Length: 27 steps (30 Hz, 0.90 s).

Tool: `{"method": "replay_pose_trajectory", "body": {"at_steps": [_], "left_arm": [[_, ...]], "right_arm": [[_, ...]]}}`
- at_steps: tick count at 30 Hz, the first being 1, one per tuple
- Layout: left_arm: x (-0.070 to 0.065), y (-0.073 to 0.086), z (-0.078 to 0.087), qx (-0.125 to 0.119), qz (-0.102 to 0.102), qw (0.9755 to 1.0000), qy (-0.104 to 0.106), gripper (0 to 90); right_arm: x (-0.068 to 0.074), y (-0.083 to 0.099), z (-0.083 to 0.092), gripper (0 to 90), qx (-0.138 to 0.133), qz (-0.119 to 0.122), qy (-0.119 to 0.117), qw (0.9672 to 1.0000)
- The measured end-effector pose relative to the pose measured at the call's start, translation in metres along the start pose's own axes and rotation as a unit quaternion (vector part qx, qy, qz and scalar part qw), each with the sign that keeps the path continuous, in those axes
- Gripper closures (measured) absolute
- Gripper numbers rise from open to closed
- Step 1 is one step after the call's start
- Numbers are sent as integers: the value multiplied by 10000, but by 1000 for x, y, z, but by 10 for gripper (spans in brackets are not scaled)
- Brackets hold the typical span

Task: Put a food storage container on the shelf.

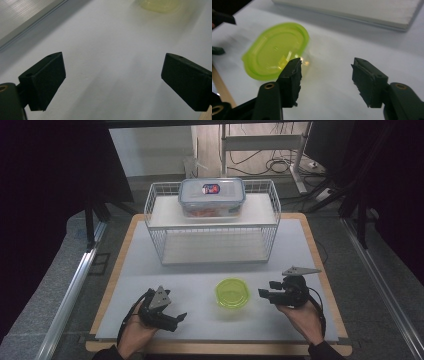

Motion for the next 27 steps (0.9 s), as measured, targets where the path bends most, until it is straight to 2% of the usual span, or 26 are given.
{"method": "replay_pose_trajectory", "body": {"at_steps": [6,8,11,15,18,20,22,27], "left_arm": [[0,0,-1,-14,-11,10000,-15,54],[0,0,-1,-17,-16,10000,-17,54],[0,0,-1,-15,-23,10000,-13,54],[0,0,-1,-15,-29,10000,-7,54],[0,0,-1,-12,-40,10000,-5,54],[-1,0,-1,-12,-41,10000,-4,53],[-1,1,-1,-12,-48,10000,-1,53],[-1,1,-1,-17,-56,10000,0,54]], "right_arm": [[13,-7,-8,470,-151,-115,-242,9995],[14,-10,-12,479,-186,-210,-295,9992],[14,-11,-19,495,-163,-470,-501,9975],[16,-8,-30,508,-52,-816,-695,9942],[18,-7,-38,538,21,-1103,-802,9907],[19,-7,-43,570,110,-1334,-904,9869],[19,-6,-46,622,150,-1429,-925,9853],[15,-7,-52,658,127,-1693,-1034,9800]]}}
Point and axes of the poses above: each handheld gripper's, and its own axes: z roughly backward along the jaws, y roughly out of its underside, x roughly to its left, the point moved 3 cm from there along -z, roughly forward along the jaws, and after that the axes turned 1 degree about z, right-handed, at the moved point
